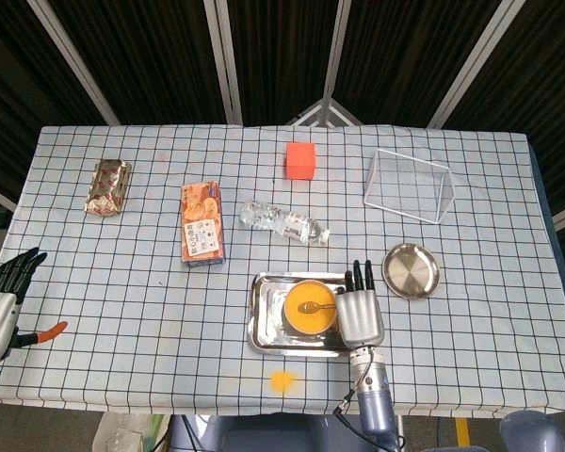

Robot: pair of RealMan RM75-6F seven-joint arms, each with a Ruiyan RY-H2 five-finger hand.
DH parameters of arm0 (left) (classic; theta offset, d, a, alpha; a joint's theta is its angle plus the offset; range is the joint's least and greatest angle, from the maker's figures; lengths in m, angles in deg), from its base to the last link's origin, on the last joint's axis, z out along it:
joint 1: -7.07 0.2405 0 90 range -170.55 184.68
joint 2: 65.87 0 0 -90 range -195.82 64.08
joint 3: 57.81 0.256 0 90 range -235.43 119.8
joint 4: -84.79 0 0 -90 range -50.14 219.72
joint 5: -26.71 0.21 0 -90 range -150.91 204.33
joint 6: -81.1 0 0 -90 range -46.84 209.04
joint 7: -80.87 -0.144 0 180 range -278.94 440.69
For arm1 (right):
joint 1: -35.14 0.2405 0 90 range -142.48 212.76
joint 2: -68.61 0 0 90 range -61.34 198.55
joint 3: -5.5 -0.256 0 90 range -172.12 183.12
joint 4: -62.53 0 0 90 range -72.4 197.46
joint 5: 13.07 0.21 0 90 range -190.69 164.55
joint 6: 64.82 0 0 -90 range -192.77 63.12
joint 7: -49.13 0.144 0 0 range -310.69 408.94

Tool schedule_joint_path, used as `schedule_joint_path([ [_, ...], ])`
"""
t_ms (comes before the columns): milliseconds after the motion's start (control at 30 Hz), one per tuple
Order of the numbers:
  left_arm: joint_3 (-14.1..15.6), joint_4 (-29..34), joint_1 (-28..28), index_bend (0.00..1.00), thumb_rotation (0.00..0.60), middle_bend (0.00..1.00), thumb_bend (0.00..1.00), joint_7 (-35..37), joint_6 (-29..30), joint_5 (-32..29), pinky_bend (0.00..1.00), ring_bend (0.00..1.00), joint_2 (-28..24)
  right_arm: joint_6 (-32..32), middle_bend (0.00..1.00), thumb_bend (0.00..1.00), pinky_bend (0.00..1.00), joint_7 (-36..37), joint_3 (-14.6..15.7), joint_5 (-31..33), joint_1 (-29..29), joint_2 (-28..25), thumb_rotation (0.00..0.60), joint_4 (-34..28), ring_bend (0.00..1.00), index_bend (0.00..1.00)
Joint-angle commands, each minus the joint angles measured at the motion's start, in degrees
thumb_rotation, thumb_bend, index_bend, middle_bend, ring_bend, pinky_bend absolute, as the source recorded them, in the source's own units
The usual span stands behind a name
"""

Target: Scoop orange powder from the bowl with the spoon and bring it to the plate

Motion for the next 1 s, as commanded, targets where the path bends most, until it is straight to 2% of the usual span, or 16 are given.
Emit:
schedule_joint_path([
  [33, 0.0, 0.0, 0.0, 0.00, 0.600, 0.00, 0.01, 0.0, 0.0, 0.0, 0.00, 0.00, 0.0, -0.3, 0.29, 0.52, 0.07, 0.3, 0.4, -1.6, 0.1, -0.2, 0.600, 0.3, 0.07, 0.54],
  [133, 0.0, 0.0, 0.0, 0.00, 0.600, 0.00, 0.01, 0.0, 0.1, 0.0, 0.00, 0.00, 0.0, -0.7, 0.36, 0.52, 0.15, 0.4, 1.0, -4.0, 0.4, -0.5, 0.600, 1.3, 0.16, 0.57],
  [267, 0.0, 0.0, 0.0, 0.00, 0.600, 0.00, 0.01, 0.0, 0.1, 0.0, 0.00, 0.00, 0.0, -1.0, 0.50, 0.52, 0.36, 0.5, 1.6, -7.4, 0.8, -1.0, 0.600, 3.1, 0.36, 0.62],
  [367, 0.0, 0.0, 0.0, 0.00, 0.600, 0.00, 0.01, 0.1, 0.1, 0.0, 0.00, 0.00, 0.0, -1.0, 0.58, 0.52, 0.46, 0.8, 1.8, -8.9, 0.7, -1.5, 0.600, 3.9, 0.46, 0.65],
  [1000, 0.0, 0.1, 0.0, 0.00, 0.600, 0.00, 0.01, 0.0, -0.1, -0.1, 0.00, 0.00, 0.0, 0.9, 0.60, 0.52, 0.50, 1.4, 3.3, -13.3, -0.5, -3.9, 0.600, 4.7, 0.49, 0.66],
])
